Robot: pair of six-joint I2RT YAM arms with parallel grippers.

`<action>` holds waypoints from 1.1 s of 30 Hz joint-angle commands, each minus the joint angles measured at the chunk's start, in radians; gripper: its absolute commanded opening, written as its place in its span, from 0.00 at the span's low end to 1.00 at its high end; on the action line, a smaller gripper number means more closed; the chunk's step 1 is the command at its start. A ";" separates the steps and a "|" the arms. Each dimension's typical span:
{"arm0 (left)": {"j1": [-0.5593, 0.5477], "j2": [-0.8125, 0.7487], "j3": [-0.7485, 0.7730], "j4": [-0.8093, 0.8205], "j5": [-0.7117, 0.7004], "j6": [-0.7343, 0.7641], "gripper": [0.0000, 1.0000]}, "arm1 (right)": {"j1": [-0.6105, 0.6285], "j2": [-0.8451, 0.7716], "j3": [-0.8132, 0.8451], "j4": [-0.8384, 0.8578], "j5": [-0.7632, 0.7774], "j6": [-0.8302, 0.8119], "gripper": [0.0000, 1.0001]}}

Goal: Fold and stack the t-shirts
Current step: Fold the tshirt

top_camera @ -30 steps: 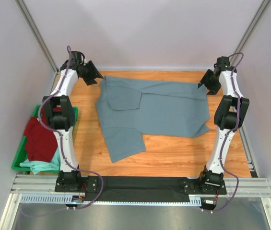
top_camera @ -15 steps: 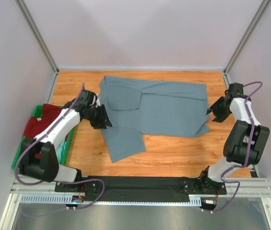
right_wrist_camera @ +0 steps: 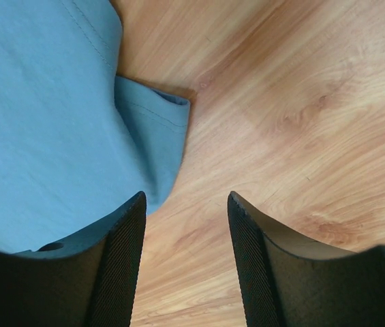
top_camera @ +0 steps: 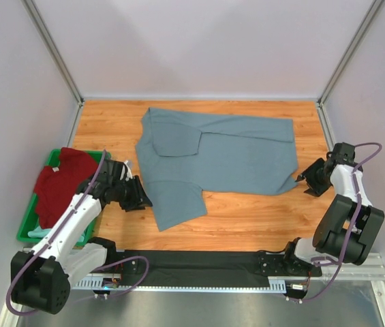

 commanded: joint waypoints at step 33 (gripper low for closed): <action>0.174 0.043 0.022 -0.051 0.120 0.011 0.64 | -0.013 0.249 0.035 0.136 -0.006 0.088 0.34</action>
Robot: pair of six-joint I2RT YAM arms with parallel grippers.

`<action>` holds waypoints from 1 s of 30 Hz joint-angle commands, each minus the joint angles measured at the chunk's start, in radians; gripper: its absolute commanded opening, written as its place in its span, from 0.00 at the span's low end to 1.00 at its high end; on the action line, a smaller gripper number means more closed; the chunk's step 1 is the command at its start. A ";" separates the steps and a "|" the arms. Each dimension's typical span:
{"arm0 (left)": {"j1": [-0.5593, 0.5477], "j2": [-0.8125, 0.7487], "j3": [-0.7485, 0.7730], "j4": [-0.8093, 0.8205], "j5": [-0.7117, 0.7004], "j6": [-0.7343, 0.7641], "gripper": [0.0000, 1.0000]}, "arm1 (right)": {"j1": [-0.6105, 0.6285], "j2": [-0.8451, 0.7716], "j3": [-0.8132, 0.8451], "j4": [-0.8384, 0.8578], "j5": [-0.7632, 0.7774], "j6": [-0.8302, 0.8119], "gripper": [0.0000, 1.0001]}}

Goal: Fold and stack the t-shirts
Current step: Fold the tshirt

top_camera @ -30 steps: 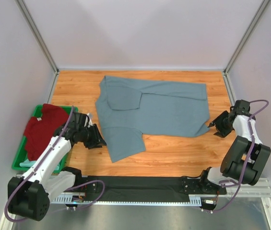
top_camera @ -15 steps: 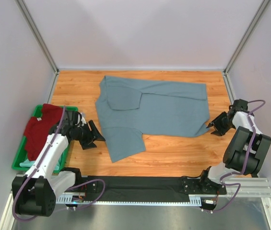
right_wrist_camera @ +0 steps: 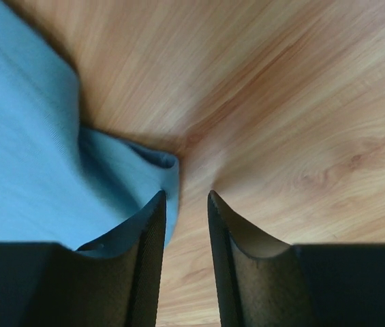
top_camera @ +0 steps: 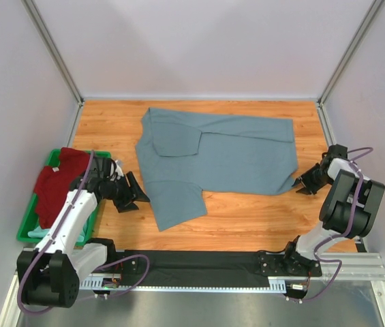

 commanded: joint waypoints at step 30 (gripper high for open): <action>0.006 0.216 -0.166 0.309 0.055 -0.142 0.52 | 0.008 0.015 0.077 -0.129 0.166 0.020 0.00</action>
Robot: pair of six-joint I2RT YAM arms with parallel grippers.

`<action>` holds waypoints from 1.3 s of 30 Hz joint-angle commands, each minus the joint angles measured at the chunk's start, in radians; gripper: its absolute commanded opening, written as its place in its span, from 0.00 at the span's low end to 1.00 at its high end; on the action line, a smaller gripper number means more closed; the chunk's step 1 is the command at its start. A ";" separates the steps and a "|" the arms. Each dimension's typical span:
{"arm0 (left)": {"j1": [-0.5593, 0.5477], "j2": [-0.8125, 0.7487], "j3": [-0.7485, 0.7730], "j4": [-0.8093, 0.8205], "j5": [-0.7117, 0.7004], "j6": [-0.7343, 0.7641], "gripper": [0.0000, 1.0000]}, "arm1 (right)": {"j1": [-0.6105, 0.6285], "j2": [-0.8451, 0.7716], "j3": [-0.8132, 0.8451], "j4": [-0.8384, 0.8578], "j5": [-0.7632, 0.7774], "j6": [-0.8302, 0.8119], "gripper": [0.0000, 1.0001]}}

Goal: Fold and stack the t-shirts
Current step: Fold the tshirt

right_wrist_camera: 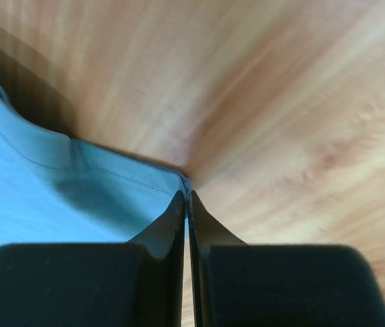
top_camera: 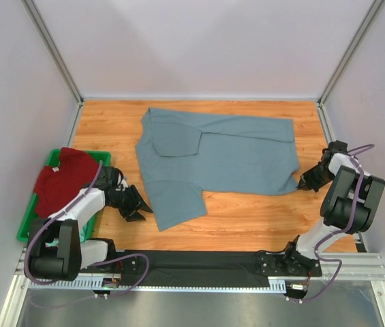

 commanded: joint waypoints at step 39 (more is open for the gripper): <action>0.005 0.291 0.106 0.309 -0.025 -0.029 0.16 | 0.000 -0.193 -0.153 -0.027 0.052 -0.113 0.00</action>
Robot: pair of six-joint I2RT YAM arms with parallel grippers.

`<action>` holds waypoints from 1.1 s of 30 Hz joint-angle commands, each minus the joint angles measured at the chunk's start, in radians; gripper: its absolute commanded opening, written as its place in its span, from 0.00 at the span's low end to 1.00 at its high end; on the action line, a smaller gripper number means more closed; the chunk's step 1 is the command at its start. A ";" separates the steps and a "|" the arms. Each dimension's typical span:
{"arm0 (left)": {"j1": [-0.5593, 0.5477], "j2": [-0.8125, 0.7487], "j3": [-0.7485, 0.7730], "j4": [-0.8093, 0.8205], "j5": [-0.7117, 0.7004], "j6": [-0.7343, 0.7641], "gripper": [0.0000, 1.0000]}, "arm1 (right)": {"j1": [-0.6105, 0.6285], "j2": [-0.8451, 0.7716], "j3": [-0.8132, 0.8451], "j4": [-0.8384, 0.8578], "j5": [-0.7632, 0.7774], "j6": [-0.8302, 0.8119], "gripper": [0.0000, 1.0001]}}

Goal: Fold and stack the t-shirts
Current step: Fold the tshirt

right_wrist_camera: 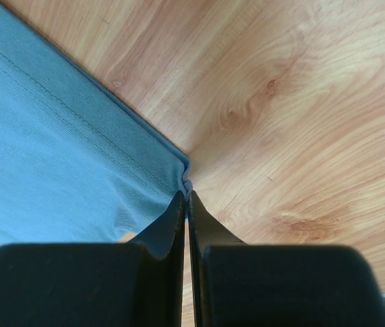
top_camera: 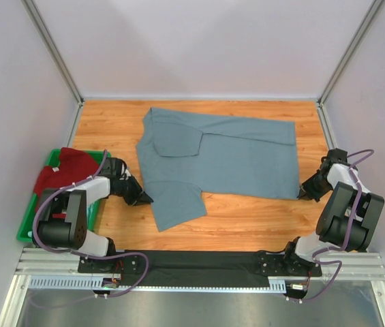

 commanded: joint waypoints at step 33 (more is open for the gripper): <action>-0.001 -0.188 0.256 -0.219 -0.097 0.044 0.00 | 0.034 0.062 0.255 -0.065 -0.060 -0.021 0.00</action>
